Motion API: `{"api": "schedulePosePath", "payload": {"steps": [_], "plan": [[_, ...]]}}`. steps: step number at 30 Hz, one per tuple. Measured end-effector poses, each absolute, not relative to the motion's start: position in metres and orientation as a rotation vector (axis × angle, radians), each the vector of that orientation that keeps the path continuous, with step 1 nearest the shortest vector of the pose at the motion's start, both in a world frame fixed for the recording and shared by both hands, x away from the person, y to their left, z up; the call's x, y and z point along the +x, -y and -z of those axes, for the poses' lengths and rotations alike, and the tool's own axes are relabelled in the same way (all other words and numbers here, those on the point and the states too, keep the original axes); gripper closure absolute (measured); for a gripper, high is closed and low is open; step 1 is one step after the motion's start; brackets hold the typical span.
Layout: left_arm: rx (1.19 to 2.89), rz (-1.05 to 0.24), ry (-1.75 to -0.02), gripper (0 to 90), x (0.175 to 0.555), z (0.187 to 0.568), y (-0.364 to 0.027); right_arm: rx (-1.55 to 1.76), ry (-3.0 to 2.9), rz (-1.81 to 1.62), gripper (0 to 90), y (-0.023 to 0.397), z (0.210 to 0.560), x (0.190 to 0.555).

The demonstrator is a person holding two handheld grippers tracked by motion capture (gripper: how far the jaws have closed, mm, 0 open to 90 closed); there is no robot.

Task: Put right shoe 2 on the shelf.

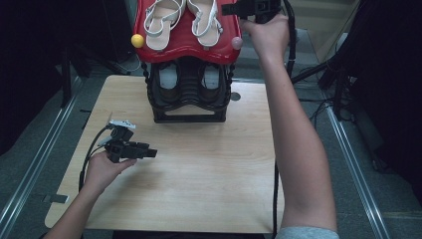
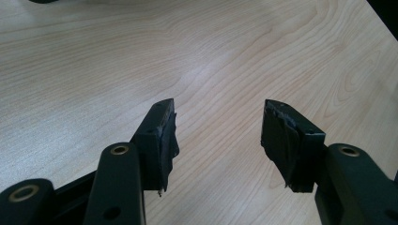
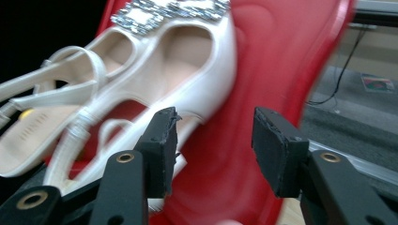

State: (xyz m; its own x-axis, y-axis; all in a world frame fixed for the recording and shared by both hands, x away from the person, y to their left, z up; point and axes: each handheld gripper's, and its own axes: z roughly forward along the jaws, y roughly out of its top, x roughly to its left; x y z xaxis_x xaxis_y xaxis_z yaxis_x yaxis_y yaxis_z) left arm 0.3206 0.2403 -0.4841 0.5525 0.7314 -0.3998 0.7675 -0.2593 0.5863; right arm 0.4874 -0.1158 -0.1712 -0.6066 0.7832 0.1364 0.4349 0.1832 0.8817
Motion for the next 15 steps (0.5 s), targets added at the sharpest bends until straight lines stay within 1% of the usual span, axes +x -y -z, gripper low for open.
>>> {"api": "schedulePosePath", "payload": {"steps": [8,15], "plan": [[2.02,0.054,-1.198,45.7,0.322,0.484,-0.24,1.21,-2.099,-1.382,51.5,0.145,0.187,0.489],[2.024,0.053,-1.194,45.7,0.325,0.484,-0.238,1.243,-2.09,-1.365,50.8,0.161,0.202,0.488]]}}
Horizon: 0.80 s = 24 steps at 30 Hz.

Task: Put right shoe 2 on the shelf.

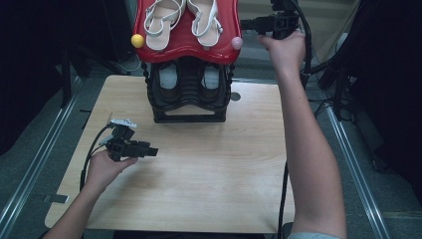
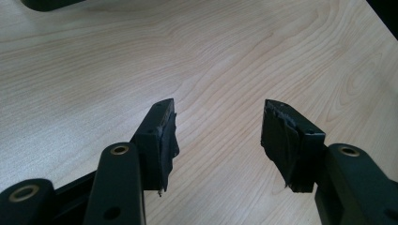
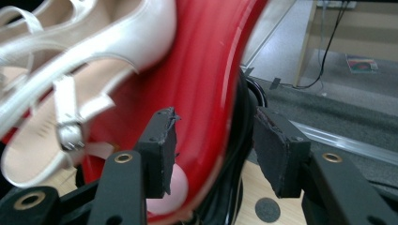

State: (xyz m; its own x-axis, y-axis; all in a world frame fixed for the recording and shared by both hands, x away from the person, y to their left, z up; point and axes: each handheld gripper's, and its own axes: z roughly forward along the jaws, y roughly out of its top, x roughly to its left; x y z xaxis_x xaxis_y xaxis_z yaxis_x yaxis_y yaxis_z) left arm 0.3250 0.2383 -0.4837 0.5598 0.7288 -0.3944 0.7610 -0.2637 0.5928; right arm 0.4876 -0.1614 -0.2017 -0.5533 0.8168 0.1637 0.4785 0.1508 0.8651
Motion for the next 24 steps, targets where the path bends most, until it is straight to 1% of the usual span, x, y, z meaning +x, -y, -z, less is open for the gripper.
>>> {"api": "schedulePosePath", "payload": {"steps": [16,24], "plan": [[2.029,0.053,-1.175,45.8,0.332,0.483,-0.233,1.323,-2.082,-1.34,50.0,0.198,0.25,0.481],[2.019,0.049,-1.174,45.8,0.335,0.483,-0.232,1.351,-2.096,-1.338,48.8,0.204,0.27,0.473]]}}
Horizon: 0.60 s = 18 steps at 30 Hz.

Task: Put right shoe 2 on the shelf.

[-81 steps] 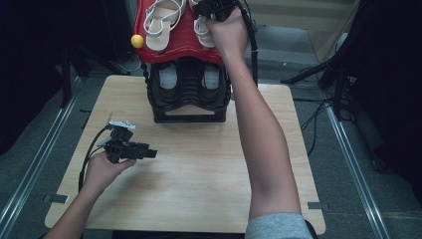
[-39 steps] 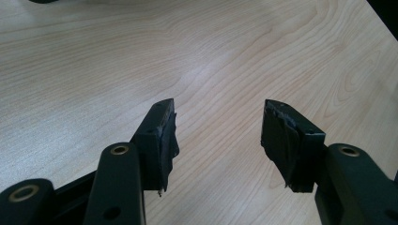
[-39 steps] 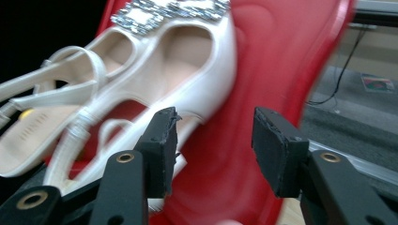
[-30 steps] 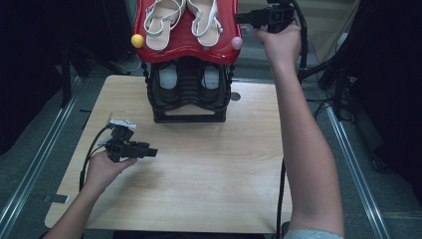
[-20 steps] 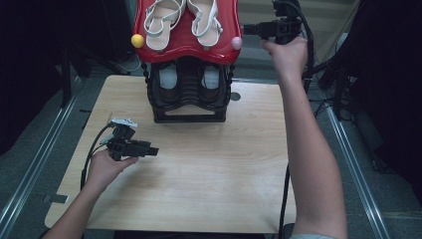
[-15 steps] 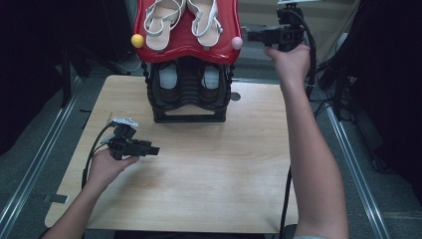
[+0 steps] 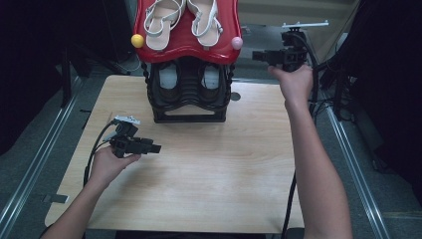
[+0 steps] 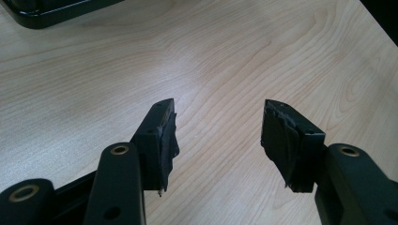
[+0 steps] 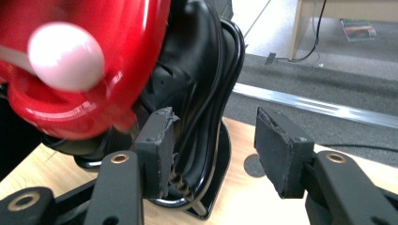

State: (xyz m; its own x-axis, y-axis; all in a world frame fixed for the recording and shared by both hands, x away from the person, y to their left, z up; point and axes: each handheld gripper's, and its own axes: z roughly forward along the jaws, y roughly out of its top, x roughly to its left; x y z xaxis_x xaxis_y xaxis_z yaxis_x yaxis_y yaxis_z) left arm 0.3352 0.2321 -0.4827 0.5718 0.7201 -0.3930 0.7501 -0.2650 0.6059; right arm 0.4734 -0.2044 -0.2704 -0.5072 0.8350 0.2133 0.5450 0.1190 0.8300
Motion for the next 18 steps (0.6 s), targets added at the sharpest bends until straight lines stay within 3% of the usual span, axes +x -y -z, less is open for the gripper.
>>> {"api": "schedulePosePath", "payload": {"steps": [18], "plan": [[2.026,0.047,-1.166,45.8,0.338,0.482,-0.233,1.389,-2.135,-1.377,40.2,0.21,0.318,0.45]]}}
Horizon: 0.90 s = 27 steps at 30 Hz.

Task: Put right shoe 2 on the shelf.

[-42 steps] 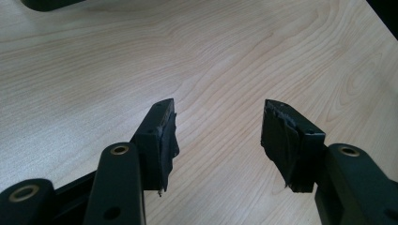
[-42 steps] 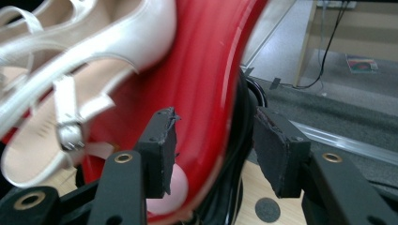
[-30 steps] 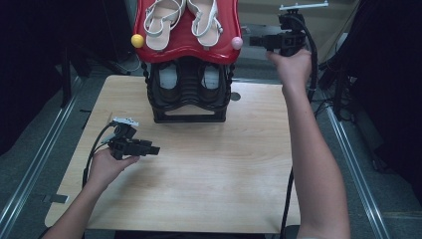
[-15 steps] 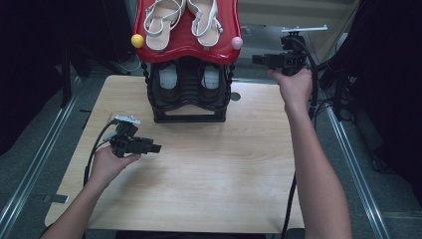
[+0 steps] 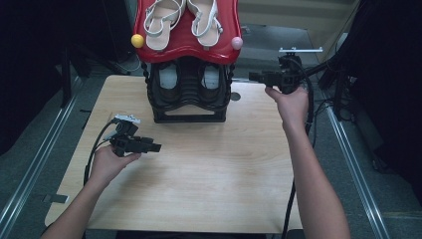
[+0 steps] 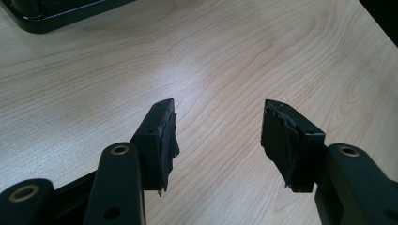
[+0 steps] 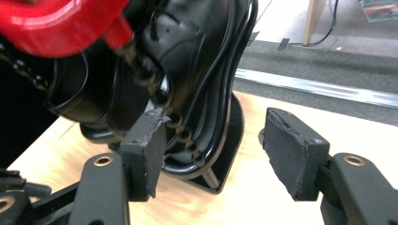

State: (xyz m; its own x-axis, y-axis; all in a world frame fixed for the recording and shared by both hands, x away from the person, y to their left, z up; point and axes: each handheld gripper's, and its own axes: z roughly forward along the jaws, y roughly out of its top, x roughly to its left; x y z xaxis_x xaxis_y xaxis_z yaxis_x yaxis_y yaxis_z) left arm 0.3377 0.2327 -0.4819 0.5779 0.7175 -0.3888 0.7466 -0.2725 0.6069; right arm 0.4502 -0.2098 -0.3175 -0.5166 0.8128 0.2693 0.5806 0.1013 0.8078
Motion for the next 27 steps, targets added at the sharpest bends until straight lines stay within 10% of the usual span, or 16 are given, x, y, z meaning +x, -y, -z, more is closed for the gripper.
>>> {"api": "schedulePosePath", "payload": {"steps": [27], "plan": [[2.027,0.043,-1.17,45.7,0.337,0.482,-0.235,1.407,-2.253,-1.399,37.8,0.197,0.408,0.394]]}}
